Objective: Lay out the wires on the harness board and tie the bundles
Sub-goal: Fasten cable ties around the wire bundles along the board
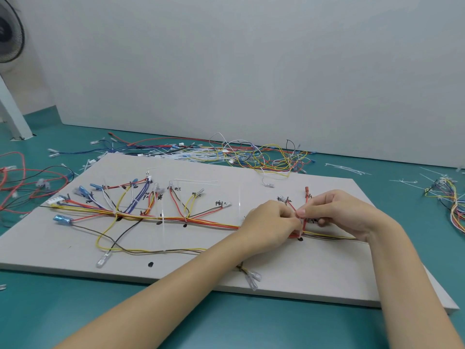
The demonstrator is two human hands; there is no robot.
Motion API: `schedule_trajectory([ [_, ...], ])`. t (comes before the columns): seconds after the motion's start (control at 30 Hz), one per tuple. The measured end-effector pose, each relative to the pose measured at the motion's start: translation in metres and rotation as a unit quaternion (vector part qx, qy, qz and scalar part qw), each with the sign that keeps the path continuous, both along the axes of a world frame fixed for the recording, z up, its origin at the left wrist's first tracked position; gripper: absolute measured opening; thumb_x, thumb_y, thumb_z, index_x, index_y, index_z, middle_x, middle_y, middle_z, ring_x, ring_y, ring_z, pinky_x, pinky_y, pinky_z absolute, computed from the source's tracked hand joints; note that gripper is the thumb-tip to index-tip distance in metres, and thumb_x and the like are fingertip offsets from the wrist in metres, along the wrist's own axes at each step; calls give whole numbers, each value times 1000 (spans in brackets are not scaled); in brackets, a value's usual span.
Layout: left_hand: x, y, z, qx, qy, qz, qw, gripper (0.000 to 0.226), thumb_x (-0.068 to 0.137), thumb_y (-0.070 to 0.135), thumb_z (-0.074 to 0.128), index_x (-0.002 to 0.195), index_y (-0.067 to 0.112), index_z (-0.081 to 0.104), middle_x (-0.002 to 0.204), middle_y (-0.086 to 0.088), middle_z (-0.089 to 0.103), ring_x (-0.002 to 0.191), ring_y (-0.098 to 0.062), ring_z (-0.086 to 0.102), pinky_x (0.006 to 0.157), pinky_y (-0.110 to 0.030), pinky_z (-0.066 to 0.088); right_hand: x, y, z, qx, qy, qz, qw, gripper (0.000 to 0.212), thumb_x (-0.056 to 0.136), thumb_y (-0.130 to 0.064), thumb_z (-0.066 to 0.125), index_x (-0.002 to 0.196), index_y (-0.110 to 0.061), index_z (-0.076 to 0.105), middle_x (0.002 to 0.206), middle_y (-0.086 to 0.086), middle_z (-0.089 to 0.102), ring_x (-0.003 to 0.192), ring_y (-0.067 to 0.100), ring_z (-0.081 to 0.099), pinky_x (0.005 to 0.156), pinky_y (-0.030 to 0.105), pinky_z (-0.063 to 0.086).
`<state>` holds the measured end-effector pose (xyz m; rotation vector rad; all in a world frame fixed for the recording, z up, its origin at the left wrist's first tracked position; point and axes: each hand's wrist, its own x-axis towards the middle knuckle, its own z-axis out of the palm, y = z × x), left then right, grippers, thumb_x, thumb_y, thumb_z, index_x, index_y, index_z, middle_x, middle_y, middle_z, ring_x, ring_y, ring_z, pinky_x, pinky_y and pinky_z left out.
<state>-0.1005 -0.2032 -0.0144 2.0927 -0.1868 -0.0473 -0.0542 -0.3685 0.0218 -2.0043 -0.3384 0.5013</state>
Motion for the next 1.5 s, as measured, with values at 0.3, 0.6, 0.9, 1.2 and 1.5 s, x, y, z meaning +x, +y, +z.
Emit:
schedule_trajectory([
  [0.3,3,1,-5,15,-2,0,1000,35,85,24,63,51,24,58,44,14,47,58,-15,42,63,-31,31,0,-1,3,-13,3,7,1000,20,67,-22,79,76,-5,77,78,15,65,63,12,38,49,18,25],
  [0.6,2,3,-2,-10,-7,-19,1000,22,84,22,65,62,22,69,48,17,52,60,-11,45,64,-30,35,2,-3,0,12,24,12,1000,29,64,-26,78,78,-1,76,78,12,70,67,13,49,50,18,35],
  [0.9,0,0,-5,-36,-21,-10,999,23,76,28,57,57,21,66,49,9,53,56,-11,46,63,-29,36,2,-1,0,21,66,-2,998,19,61,-28,78,64,-10,75,65,4,67,49,7,49,44,15,34],
  [1.2,1,2,-6,-23,-37,-21,999,29,86,28,56,59,23,65,46,17,52,54,-5,44,64,-30,34,2,-2,-1,25,74,0,997,16,69,-25,75,68,-9,75,69,7,69,50,8,49,42,16,33],
  [1.5,0,2,-5,-17,-34,-21,999,30,85,28,55,56,24,63,49,14,53,59,-11,45,67,-32,37,3,-1,-1,29,77,-2,997,19,65,-27,76,68,-8,75,69,7,68,50,8,50,41,16,34],
])
